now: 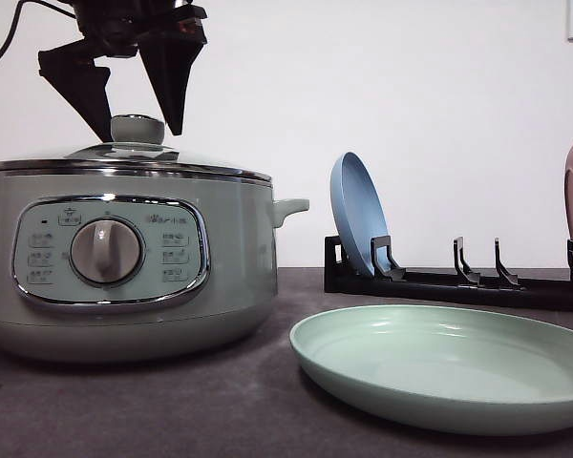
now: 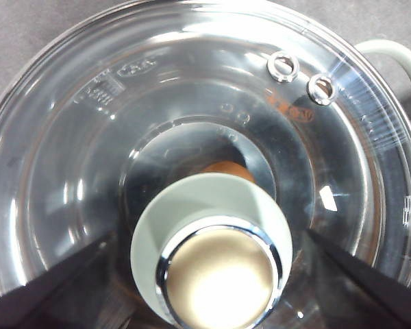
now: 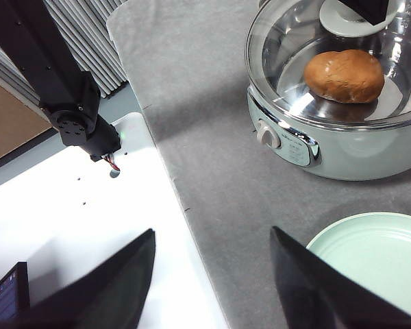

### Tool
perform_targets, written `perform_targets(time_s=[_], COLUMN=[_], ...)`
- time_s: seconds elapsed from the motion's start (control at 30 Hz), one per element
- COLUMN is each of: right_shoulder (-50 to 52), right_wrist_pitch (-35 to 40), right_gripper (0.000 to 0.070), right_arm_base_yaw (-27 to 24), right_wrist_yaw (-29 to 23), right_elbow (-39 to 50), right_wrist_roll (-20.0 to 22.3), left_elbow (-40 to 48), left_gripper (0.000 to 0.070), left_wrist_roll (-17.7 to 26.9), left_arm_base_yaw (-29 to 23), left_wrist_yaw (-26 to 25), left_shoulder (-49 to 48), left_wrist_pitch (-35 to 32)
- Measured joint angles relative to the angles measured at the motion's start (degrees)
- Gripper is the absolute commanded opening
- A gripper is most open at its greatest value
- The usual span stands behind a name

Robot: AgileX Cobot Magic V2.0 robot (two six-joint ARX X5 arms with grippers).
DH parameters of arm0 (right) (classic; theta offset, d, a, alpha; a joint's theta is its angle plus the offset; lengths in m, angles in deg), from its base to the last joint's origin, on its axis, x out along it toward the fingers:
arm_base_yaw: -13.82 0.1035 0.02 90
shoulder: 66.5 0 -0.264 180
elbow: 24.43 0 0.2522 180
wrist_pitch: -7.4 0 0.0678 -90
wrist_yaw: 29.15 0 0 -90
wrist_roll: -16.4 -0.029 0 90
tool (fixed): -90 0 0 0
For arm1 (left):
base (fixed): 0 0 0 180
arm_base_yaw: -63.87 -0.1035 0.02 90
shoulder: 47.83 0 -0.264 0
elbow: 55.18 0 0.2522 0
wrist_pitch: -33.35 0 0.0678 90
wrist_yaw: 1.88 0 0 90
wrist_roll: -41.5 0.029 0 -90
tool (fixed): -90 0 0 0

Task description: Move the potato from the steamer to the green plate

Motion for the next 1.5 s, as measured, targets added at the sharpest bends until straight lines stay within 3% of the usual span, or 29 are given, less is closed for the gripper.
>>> perform_targets(time_s=[0.17,0.47,0.63,1.2,1.5], right_shoulder=[0.0,0.0,0.0,0.0,0.0], right_wrist_pitch=[0.0,0.0,0.0,0.2,1.4], right_gripper=[0.0329,0.0329,0.0329,0.0329,0.0329], right_arm_base_yaw=[0.0,0.0,0.0,0.0,0.0], right_wrist_yaw=[0.0,-0.4,-1.3,-1.3,-1.3], right_elbow=[0.0,0.0,0.0,0.0,0.0], right_wrist_roll=[0.1,0.1,0.1,0.1,0.1], left_elbow=[0.0,-0.2,-0.4,-1.5,-1.8], left_gripper=[0.0342,0.0177,0.0,0.0,0.0], left_wrist_roll=[0.0,0.0,0.4,0.4,0.2], left_arm_base_yaw=[0.0,0.2,0.2,-0.6,-4.2], left_wrist_yaw=[0.0,0.0,0.0,-0.5,0.3], left_shoulder=[0.0,0.0,0.0,-0.4,-7.9], left_wrist_pitch=[0.2,0.8,1.0,2.1,3.6])
